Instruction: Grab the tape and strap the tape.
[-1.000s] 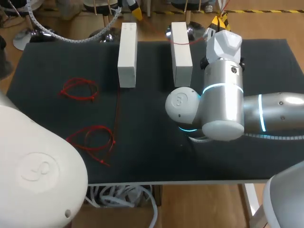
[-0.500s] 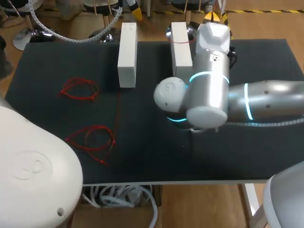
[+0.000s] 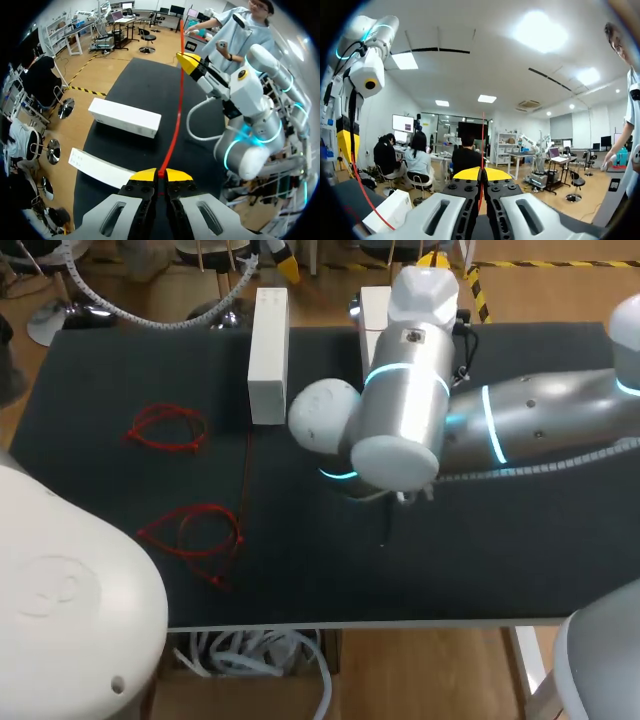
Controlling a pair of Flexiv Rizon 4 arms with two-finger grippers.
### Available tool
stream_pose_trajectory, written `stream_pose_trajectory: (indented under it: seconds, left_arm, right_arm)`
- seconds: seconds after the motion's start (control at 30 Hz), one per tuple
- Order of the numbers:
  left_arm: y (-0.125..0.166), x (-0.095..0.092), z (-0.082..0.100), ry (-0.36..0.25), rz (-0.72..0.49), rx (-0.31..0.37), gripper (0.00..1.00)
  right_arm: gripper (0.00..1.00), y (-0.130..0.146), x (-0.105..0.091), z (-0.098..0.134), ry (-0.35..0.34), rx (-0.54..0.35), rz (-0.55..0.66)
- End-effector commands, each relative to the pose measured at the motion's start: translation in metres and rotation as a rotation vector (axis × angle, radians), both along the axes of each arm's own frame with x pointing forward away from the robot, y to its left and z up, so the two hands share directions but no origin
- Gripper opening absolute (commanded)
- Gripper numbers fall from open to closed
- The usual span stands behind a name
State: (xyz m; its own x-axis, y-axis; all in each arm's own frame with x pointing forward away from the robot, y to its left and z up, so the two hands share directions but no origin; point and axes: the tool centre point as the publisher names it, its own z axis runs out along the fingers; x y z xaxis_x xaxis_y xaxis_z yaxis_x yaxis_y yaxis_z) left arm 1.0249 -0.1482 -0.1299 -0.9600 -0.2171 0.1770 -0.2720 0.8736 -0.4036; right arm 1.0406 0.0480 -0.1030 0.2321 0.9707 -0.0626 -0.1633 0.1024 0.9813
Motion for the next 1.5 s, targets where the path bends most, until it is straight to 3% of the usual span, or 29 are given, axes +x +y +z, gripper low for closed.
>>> stream_pose_trajectory:
  seconds: [0.03, 0.33, 0.43, 0.57, 1.5]
  left_arm:
    - [0.000, 0.001, 0.001, 0.003, -0.002, 0.003, 0.00]
    - [0.000, 0.001, 0.001, 0.003, -0.002, 0.003, 0.00]
    - [0.000, 0.001, 0.001, 0.003, -0.002, 0.003, 0.00]
    - [0.000, 0.001, 0.001, 0.003, -0.002, 0.003, 0.00]
    - [0.000, 0.001, 0.001, 0.003, -0.002, 0.003, 0.00]
  right_arm:
    - [0.00, -0.021, 0.005, -0.006, -0.099, -0.056, 0.198]
    - [0.00, -0.024, 0.002, -0.011, -0.143, -0.111, 0.260]
    - [0.00, -0.023, -0.005, -0.008, -0.087, -0.075, 0.233]
    - [0.00, -0.024, -0.016, 0.000, 0.055, 0.006, 0.126]
    - [0.00, -0.024, -0.016, 0.000, 0.055, 0.006, 0.126]
